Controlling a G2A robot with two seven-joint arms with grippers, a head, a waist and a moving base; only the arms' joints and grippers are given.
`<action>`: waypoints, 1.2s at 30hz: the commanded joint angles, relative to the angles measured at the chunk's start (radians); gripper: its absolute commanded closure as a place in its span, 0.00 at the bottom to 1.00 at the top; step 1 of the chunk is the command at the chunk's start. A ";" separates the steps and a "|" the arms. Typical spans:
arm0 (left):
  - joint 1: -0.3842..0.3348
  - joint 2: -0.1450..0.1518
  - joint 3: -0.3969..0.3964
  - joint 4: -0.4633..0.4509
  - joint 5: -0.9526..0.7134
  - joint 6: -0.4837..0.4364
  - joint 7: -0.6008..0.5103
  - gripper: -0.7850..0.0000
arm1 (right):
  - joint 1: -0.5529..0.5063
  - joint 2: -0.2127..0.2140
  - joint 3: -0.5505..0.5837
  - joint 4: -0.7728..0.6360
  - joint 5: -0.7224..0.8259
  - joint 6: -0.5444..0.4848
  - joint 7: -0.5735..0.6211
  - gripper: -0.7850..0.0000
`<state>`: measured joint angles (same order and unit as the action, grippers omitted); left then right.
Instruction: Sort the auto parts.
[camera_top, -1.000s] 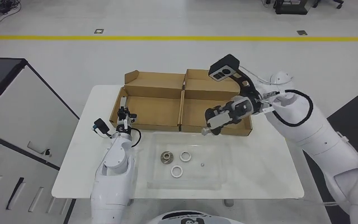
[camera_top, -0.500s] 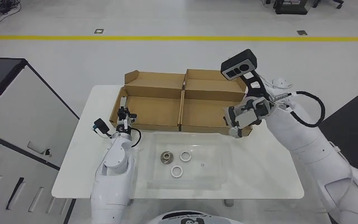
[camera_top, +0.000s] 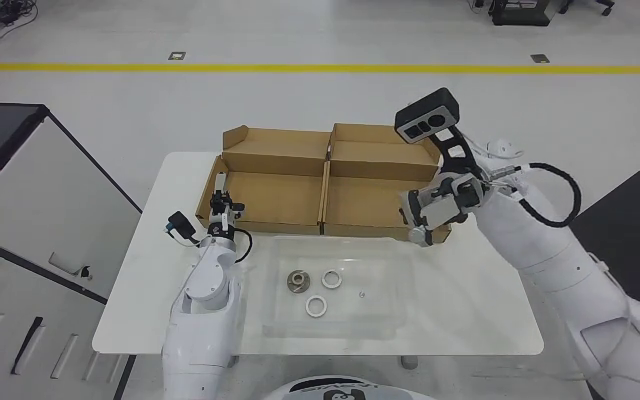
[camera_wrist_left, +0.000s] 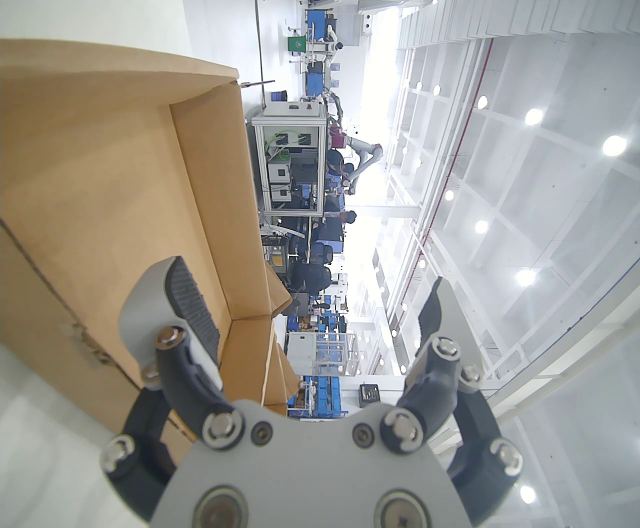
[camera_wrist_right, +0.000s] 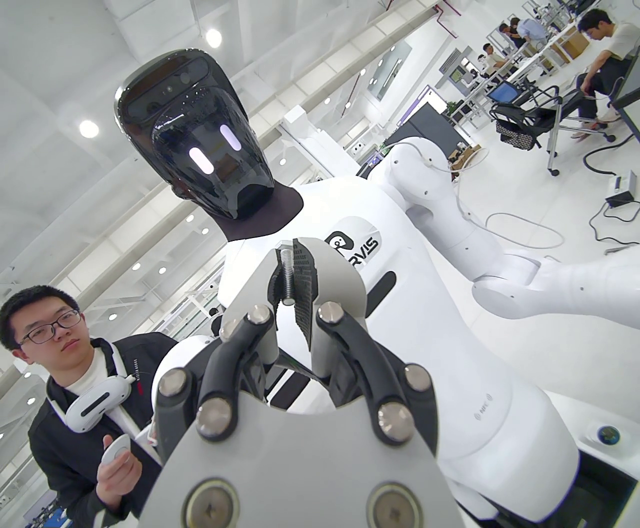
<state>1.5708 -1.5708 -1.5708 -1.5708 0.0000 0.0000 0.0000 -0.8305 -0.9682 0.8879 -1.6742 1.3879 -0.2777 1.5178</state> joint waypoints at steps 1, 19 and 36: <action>0.000 0.000 0.000 0.000 0.000 0.000 0.000 0.00 | -0.016 -0.007 0.002 -0.019 0.039 0.003 -0.016 1.00; 0.000 0.000 0.000 0.000 0.000 0.000 0.000 0.00 | 0.012 -0.112 -0.070 0.019 0.120 -0.046 -0.058 1.00; 0.000 0.000 0.000 0.000 0.000 0.000 0.000 0.00 | 0.030 -0.158 -0.058 0.056 -0.042 0.010 -0.104 1.00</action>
<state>1.5708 -1.5708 -1.5708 -1.5708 0.0000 0.0000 0.0000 -0.7976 -1.1231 0.8275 -1.6170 1.3266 -0.2648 1.4046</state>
